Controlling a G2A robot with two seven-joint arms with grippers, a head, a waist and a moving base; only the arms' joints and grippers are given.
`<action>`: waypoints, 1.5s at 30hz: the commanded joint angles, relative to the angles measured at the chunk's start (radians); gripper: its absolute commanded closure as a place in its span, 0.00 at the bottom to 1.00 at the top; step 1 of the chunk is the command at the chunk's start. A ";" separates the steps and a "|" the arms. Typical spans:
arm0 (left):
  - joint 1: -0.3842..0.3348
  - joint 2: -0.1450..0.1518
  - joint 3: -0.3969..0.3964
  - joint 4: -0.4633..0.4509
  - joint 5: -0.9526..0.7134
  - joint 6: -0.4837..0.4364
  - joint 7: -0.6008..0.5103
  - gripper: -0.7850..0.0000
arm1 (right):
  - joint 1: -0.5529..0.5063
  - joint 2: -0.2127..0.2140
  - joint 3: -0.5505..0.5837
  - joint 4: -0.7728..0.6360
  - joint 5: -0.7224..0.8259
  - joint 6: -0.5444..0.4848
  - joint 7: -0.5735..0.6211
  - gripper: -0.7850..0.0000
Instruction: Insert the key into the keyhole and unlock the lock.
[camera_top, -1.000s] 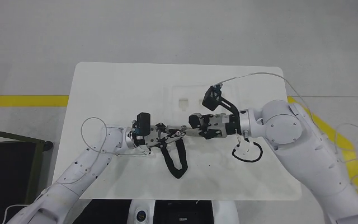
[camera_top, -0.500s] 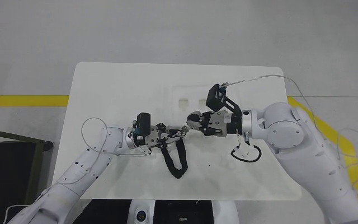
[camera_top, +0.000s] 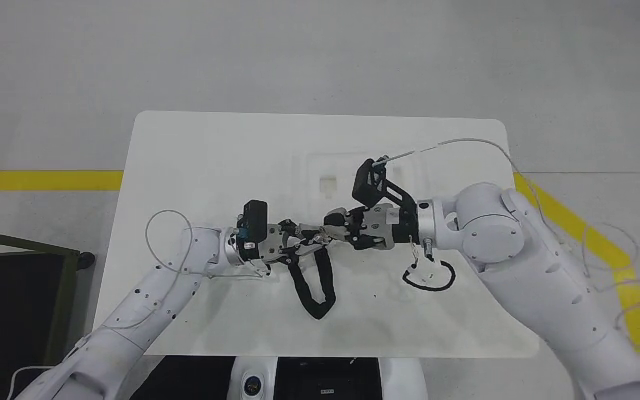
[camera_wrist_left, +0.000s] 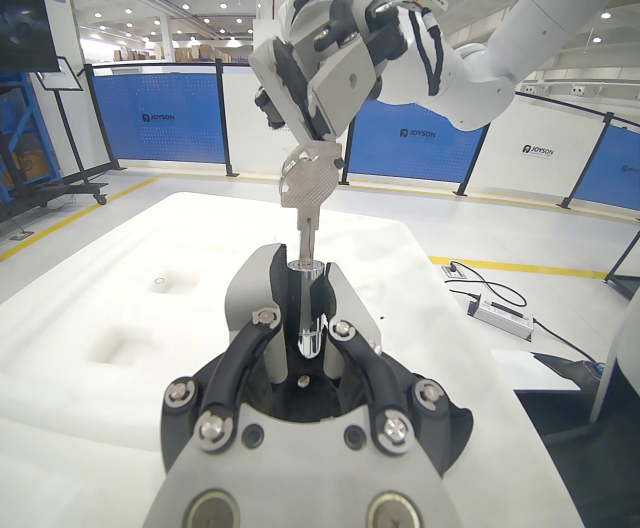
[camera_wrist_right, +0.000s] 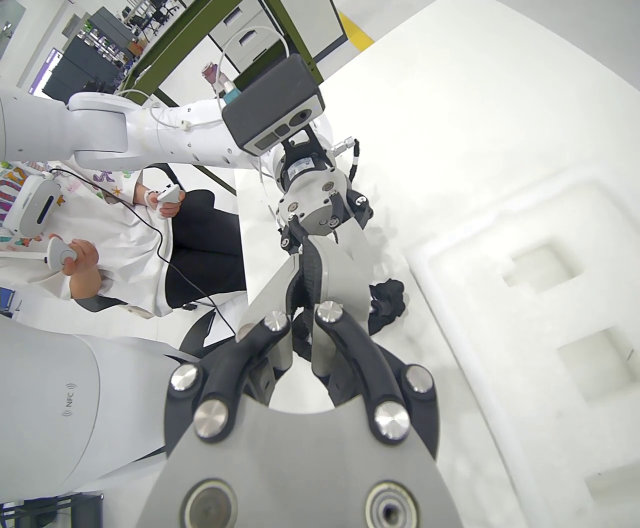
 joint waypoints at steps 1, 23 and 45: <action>0.001 0.000 -0.001 0.002 0.001 -0.003 0.002 1.00 | 0.005 0.001 0.011 -0.003 -0.004 0.000 -0.006 1.00; 0.005 -0.002 -0.009 0.004 0.015 -0.006 0.013 1.00 | 0.068 -0.023 -0.050 0.019 -0.019 0.015 0.020 1.00; -0.072 0.044 0.111 -0.001 -0.099 -0.047 -0.051 1.00 | 0.077 0.010 0.021 0.025 -0.196 -0.358 0.058 0.00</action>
